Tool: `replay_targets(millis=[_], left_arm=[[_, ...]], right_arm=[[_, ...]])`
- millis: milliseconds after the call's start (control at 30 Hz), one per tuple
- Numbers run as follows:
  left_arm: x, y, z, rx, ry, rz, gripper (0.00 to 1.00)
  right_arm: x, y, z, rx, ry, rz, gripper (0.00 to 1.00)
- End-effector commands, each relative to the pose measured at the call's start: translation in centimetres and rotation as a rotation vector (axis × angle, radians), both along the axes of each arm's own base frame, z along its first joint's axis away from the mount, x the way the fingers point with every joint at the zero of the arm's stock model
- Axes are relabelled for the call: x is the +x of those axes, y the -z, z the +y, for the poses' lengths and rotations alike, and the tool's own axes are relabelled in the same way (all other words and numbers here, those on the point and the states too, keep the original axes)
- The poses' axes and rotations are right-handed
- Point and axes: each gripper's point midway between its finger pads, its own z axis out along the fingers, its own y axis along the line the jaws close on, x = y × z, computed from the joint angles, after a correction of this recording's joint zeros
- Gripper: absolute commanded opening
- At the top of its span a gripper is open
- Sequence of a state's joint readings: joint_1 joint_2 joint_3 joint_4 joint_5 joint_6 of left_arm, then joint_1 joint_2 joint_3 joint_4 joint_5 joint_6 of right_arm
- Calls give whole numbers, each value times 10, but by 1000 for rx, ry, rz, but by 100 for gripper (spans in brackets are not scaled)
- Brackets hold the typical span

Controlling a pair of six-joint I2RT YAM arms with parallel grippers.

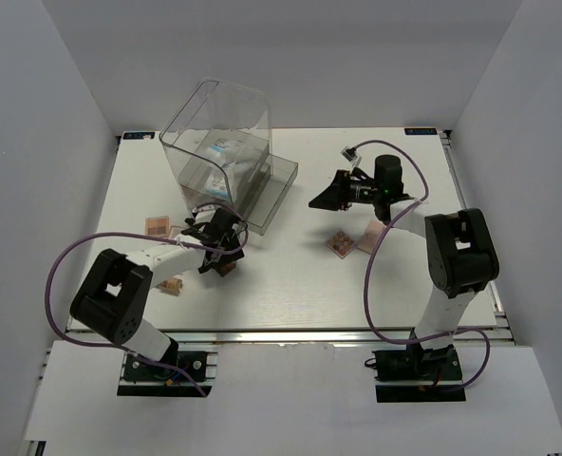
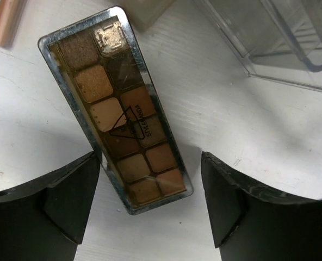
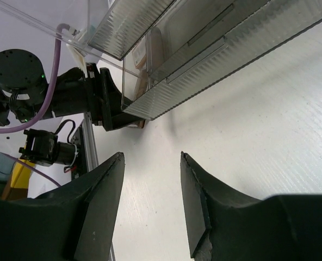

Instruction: Organize the makeup

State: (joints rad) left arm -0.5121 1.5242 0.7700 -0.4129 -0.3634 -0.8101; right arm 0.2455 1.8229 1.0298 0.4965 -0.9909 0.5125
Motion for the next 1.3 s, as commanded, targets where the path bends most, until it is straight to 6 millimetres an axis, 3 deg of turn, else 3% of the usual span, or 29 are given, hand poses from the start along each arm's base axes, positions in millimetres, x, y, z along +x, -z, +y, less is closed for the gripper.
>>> replay_targets(millis=[0, 133, 200, 467, 500, 533, 600, 633, 667, 900, 967, 1033, 1133, 1267], left_arm=[[-6, 13, 3, -1, -15, 42, 83], [-22, 23, 9, -16, -31, 59, 73], [-30, 25, 14, -19, -40, 62, 57], [-52, 21, 18, -77, -39, 63, 25], [-54, 18, 17, -87, -38, 54, 22], [-56, 11, 16, -113, -31, 27, 16], [-59, 2, 15, -143, -29, 1, 13], [-57, -11, 12, -181, -19, -43, 12], [-62, -14, 13, -191, -18, -48, 7], [-73, -64, 7, -314, 52, -198, 4], [-76, -69, 10, -310, 46, -210, 5], [-77, -73, 13, -308, 32, -213, 24], [-68, -69, 13, -281, -4, -191, 72], [-48, -61, 5, -221, -7, -116, 81]], right_arm=[[-5, -21, 0, 11, -21, -82, 51], [-5, -29, -1, 16, -22, -99, 51], [-5, -34, 0, 19, -23, -109, 51], [-3, -70, 3, 49, -64, -199, 52], [-4, -76, 2, 53, -75, -219, 56], [-8, -80, 3, 55, -95, -237, 63], [-9, -87, 2, 48, -106, -277, 74], [-11, -89, 2, 52, -123, -290, 89], [-13, -90, 2, 47, -132, -310, 89], [-14, -93, -2, 12, -134, -390, 89], [-13, -95, -2, 3, -134, -414, 89], [-10, -93, -2, -9, -126, -411, 89], [-5, -89, -2, -26, -100, -387, 89], [5, -81, -5, -69, -41, -347, 89]])
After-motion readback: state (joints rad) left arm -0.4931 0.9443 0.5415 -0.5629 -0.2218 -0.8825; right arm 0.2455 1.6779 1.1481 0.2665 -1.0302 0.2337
